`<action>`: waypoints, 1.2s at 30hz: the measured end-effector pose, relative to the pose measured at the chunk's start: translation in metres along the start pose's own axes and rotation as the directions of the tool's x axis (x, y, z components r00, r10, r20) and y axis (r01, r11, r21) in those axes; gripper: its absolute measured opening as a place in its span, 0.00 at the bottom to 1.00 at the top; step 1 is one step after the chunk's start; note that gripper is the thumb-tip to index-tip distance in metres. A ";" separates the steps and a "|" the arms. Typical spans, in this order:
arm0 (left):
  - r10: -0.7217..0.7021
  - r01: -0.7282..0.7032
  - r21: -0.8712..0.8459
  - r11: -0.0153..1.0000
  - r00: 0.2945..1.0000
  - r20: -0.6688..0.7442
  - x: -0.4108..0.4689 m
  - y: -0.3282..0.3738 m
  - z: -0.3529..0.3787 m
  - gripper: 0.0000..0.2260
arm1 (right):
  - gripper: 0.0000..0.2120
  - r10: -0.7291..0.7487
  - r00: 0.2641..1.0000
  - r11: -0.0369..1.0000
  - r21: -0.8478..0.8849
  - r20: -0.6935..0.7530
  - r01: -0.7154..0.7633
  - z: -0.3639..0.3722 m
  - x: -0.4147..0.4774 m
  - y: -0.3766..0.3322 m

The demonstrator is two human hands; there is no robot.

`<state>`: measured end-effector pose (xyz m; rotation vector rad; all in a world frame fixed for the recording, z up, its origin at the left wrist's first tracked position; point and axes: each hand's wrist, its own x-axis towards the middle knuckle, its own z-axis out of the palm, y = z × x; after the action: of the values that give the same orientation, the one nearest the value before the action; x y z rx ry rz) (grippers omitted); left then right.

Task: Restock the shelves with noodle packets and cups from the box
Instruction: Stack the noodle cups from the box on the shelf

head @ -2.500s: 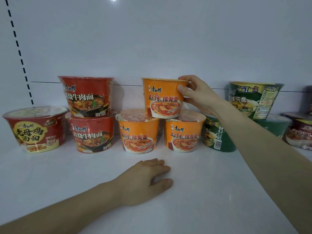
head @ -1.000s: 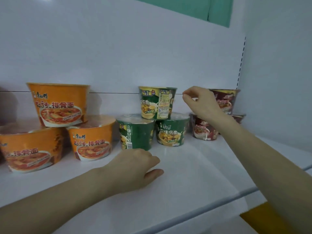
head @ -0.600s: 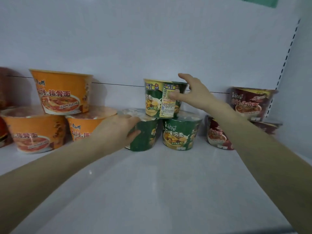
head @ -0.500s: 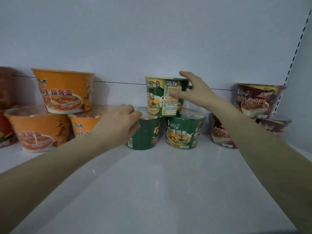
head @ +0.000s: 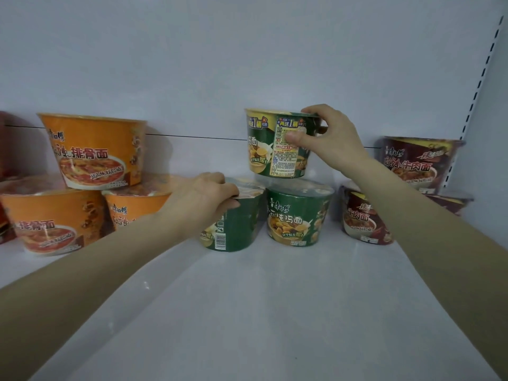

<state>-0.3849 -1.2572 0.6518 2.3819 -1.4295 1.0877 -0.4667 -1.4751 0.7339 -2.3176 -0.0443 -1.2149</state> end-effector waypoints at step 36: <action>-0.165 0.164 0.028 0.986 0.944 0.285 0.006 -0.017 -0.003 0.23 | 0.22 -0.003 0.999 0.996 0.093 -0.043 0.007 0.015 0.006 0.000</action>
<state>-0.3702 -1.2509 0.6618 2.6923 -1.2745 0.7287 -0.4520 -1.4698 0.7316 -2.2122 -0.0898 -1.2376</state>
